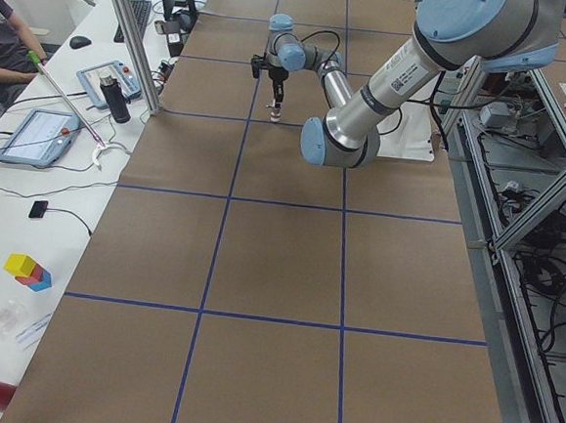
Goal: Assemble PPR valve and pipe with both arms
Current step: 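Lower the valve upright onto the table center and open the left gripper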
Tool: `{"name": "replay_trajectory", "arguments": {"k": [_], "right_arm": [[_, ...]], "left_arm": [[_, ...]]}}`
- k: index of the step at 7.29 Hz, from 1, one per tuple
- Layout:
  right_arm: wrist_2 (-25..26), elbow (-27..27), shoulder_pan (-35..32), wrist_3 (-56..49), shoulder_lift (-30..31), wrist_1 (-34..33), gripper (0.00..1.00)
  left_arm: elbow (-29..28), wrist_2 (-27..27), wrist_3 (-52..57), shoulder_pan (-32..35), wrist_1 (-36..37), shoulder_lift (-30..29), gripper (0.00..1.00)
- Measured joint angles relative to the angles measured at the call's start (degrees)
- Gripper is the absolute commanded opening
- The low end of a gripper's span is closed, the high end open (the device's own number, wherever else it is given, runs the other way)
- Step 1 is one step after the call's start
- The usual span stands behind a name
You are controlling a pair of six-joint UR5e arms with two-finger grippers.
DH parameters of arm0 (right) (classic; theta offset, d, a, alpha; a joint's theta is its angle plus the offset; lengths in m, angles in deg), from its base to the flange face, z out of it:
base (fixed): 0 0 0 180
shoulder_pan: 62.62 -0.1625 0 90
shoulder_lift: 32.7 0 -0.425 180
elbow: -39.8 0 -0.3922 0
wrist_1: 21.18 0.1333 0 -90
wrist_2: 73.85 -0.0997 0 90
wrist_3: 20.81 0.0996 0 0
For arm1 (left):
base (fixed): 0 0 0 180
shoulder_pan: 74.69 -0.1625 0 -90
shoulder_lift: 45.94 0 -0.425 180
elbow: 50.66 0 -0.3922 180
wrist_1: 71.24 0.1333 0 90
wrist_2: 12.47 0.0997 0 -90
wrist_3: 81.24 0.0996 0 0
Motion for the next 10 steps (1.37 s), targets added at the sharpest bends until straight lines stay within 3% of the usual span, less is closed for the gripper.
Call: {"name": "replay_trajectory", "arguments": {"k": [3,4,5,7,10], "right_arm": [[-0.06,-0.09,0.10,0.01,0.00,0.00,1.00],[-0.07,-0.10,0.14,0.01,0.00,0.00,1.00],[-0.07,-0.11,0.16,0.01,0.00,0.00,1.00],[-0.07,-0.13,0.18,0.01,0.00,0.00,1.00],[-0.07,-0.09,0.32,0.01,0.06,0.00,1.00]], "left_arm": [[-0.05,-0.16,-0.10,0.06,-0.09,0.52,0.00],[-0.05,-0.21,-0.19,0.04,-0.10,0.58,0.20],[-0.05,-0.25,-0.30,0.00,-0.10,0.60,0.52],[-0.05,-0.27,-0.43,-0.11,-0.16,0.64,0.76],[0.21,-0.27,-0.43,-0.07,-0.12,0.77,0.78]]}}
